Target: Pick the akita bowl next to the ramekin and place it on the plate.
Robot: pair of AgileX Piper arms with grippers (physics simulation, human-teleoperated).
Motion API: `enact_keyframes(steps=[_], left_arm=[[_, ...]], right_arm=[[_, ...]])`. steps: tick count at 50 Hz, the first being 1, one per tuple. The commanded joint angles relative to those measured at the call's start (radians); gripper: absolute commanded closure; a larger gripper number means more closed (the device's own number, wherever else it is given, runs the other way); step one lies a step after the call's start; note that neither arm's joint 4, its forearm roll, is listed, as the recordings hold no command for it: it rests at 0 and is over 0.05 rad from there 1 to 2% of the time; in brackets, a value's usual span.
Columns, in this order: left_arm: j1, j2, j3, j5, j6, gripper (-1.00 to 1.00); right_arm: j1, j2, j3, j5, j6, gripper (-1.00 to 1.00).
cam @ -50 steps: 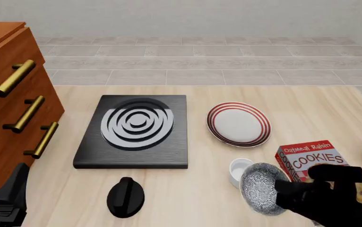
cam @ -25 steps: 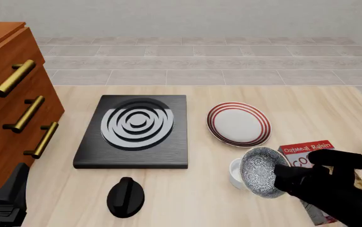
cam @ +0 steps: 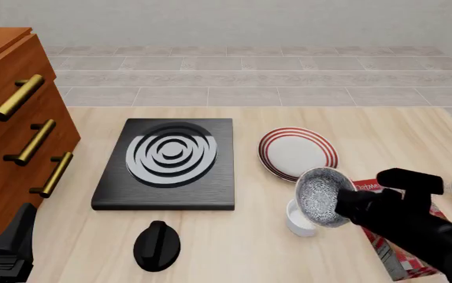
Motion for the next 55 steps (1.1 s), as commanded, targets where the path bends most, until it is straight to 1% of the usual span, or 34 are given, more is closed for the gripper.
enact_keyframes(steps=[1,4,14,16,19,28,50,55], left_arm=[[0.0,0.0,0.0,0.0,0.0,-1.0],[0.0,0.0,0.0,0.0,0.0,-1.0],[0.0,0.0,0.0,0.0,0.0,-1.0],[0.0,0.0,0.0,0.0,0.0,-1.0],[0.0,0.0,0.0,0.0,0.0,-1.0],[0.0,0.0,0.0,0.0,0.0,-1.0],[0.0,0.0,0.0,0.0,0.0,-1.0],[0.0,0.0,0.0,0.0,0.0,-1.0]], right_arm=[[-0.017,0.07,-0.034,-0.058,0.006,1.0],[-0.018,0.101,-0.038,-0.086,0.012,1.0],[-0.025,0.146,-0.069,-0.11,0.012,1.0],[-0.031,0.153,-0.077,-0.111,0.006,1.0],[-0.029,0.185,-0.09,-0.132,0.013,1.0],[-0.046,0.223,-0.135,-0.129,-0.003,1.0],[-0.079,0.3,-0.182,-0.172,-0.002,1.0],[-0.098,0.323,-0.203,-0.179,-0.007,1.0]])
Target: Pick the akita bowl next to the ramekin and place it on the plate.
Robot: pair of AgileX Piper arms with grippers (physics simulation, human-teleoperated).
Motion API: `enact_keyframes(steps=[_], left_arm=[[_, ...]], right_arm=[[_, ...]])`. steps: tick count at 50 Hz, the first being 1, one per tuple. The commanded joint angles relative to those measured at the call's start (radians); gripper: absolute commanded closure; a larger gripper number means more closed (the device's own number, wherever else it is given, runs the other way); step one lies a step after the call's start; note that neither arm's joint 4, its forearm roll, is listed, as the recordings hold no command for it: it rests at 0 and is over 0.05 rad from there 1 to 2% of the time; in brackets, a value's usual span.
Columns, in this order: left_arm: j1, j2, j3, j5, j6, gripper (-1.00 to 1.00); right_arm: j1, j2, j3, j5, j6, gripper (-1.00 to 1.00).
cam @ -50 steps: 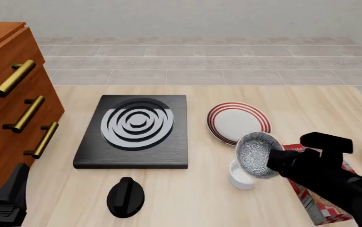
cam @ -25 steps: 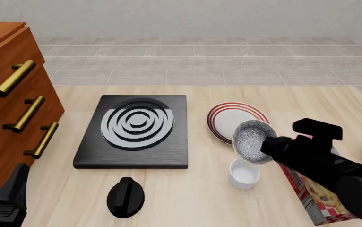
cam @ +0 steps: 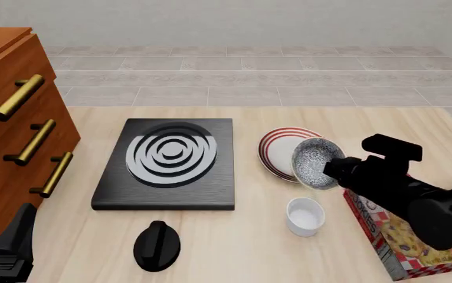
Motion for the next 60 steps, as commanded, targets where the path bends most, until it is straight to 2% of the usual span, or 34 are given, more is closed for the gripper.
enact_keyframes(steps=[1,33,60], left_arm=[[0.0,0.0,0.0,0.0,0.0,-1.0],[0.0,0.0,0.0,0.0,0.0,-1.0],[0.0,0.0,0.0,0.0,0.0,-1.0]], right_arm=[[-0.023,0.039,-0.036,-0.021,0.005,1.0],[-0.066,0.171,-0.156,-0.047,0.002,1.0],[-0.069,0.277,-0.246,-0.068,0.037,1.0]])
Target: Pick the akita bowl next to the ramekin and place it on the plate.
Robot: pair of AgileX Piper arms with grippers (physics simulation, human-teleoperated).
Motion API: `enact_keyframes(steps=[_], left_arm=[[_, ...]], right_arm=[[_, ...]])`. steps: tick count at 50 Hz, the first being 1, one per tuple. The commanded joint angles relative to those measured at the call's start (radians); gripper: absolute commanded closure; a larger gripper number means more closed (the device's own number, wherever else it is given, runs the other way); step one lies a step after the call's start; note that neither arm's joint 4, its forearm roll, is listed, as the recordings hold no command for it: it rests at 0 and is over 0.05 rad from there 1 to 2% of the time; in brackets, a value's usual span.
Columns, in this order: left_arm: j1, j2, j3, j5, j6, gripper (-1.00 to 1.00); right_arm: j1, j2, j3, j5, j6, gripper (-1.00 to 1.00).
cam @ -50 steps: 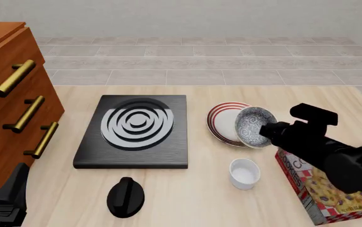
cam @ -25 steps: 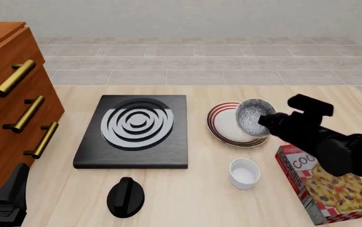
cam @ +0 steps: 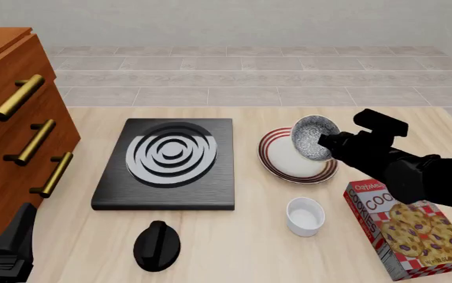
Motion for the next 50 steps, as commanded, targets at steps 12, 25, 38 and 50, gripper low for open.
enact_keyframes(steps=[12,25,38,50], left_arm=[[0.0,0.0,0.0,0.0,0.0,-1.0],[0.0,0.0,0.0,0.0,0.0,-1.0],[0.0,0.0,0.0,0.0,0.0,-1.0],[0.0,0.0,0.0,0.0,0.0,-1.0]], right_arm=[[-0.008,0.085,-0.066,-0.033,0.03,1.0],[-0.03,0.151,-0.116,-0.045,0.023,1.0],[-0.046,0.21,-0.173,-0.038,0.016,1.0],[-0.054,0.264,-0.207,-0.043,0.017,1.0]])
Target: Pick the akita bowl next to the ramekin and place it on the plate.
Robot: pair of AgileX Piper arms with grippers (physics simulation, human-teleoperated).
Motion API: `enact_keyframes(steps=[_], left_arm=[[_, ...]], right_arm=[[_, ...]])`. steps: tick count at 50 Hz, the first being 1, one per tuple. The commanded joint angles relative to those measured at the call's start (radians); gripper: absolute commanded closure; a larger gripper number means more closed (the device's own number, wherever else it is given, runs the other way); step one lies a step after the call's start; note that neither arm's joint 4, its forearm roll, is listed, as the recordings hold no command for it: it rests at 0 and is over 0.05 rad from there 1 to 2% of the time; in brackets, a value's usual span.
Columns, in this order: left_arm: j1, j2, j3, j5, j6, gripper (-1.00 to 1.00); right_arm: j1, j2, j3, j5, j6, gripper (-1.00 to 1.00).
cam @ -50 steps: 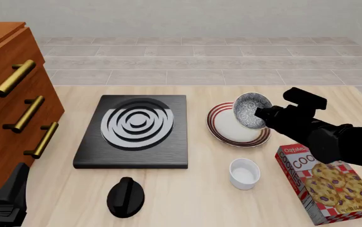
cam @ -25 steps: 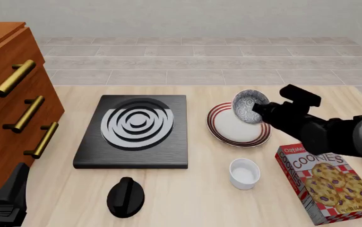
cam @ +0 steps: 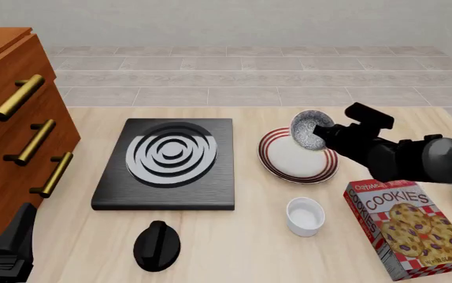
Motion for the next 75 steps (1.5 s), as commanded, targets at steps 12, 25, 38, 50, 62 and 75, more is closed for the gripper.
enact_keyframes(steps=[12,25,38,50,62,75], left_arm=[[0.0,0.0,0.0,0.0,0.0,-1.0],[0.0,0.0,0.0,0.0,0.0,-1.0],[0.0,0.0,0.0,0.0,0.0,-1.0],[0.0,0.0,0.0,0.0,0.0,-1.0],[0.0,0.0,0.0,0.0,0.0,-1.0],[0.0,0.0,0.0,0.0,0.0,-1.0]], right_arm=[[-0.01,0.082,-0.052,-0.014,0.01,1.0],[-0.01,0.117,-0.076,-0.014,0.012,1.0],[-0.009,0.154,-0.107,-0.008,0.015,1.0],[-0.014,0.197,-0.135,-0.01,0.015,1.0],[-0.006,0.24,-0.127,-0.038,0.031,1.0],[0.01,0.268,-0.12,-0.059,0.046,1.0]])
